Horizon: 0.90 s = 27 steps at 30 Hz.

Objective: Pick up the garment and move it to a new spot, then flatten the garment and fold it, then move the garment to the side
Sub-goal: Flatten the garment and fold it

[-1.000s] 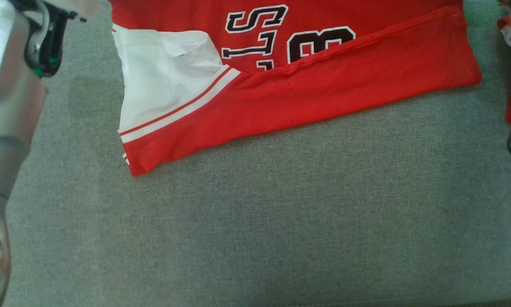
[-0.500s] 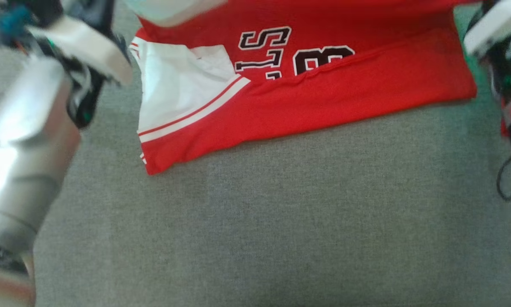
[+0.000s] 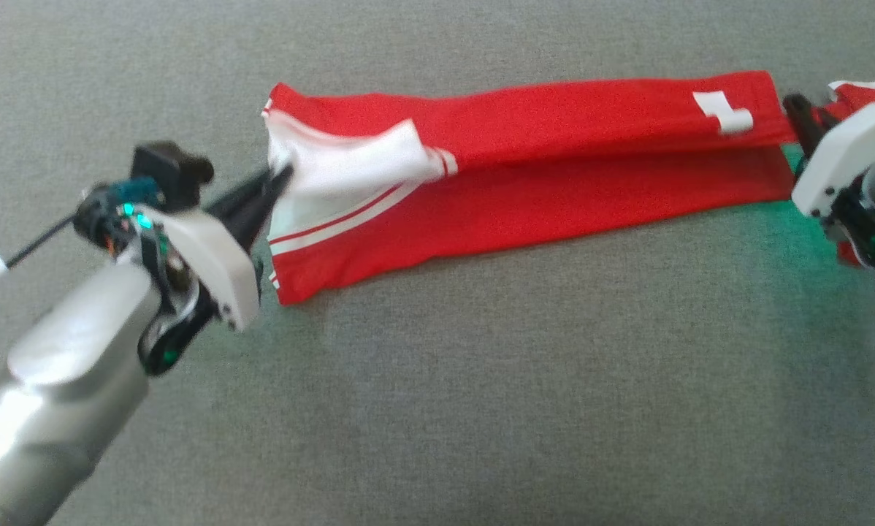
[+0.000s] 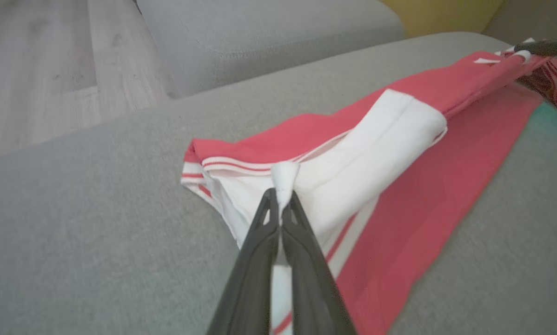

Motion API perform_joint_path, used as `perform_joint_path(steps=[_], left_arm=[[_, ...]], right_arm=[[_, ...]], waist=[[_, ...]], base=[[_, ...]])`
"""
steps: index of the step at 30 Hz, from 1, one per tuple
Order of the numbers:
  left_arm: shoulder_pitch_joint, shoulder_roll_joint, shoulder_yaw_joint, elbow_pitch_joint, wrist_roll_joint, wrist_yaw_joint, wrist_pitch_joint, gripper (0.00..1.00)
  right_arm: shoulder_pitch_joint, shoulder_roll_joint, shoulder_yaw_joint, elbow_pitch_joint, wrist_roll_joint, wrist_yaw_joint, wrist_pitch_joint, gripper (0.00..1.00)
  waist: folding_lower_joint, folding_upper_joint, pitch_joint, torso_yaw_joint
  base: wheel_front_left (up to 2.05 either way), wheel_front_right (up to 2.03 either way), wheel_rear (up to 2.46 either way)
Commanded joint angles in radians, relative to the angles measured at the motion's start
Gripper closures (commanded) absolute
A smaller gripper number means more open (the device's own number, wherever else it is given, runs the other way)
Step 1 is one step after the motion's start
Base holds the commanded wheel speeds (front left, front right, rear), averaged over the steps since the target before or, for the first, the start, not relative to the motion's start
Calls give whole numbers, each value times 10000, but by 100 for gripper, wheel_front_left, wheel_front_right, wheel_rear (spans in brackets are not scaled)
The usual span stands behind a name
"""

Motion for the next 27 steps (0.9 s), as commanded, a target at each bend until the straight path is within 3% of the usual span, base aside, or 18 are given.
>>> perform_joint_path(steps=[1,9,17,18,19,22,27], left_arm=[[-183,624,289,-424,-133,18,230,100],[342,1149,24,-1381,-543,145,1193,100],[487,1239,-211,-1601,-645,231,1715,100],[477,1219,-188,-1581,-535,311,1538,0],[491,1198,-180,-1516,-429,402,1376,0],[512,1128,-115,-1335,-109,604,736,0],[638,478,1140,-729,-324,1560,-1821,0]], right_arm=[[110,-294,189,-313,123,-9,148,100],[392,-723,1038,-600,413,-9,1176,100],[483,-862,1510,-756,809,-9,1757,100],[472,-849,1502,-746,849,-9,1711,8],[477,-793,1478,-747,945,-9,1681,0],[435,-712,1415,-874,1148,-9,1354,0],[234,-490,1018,-1164,1406,-9,-110,0]], waist=[[3,-1,-66,29],[3,-1,-39,-8],[3,-1,24,-153],[3,-1,6,-187],[3,-1,-53,-231],[3,-1,-268,-375],[3,-1,-808,-600]], base=[[0,0,0],[0,0,0],[0,0,0],[0,0,0],[0,0,0],[0,0,0],[0,0,0]])
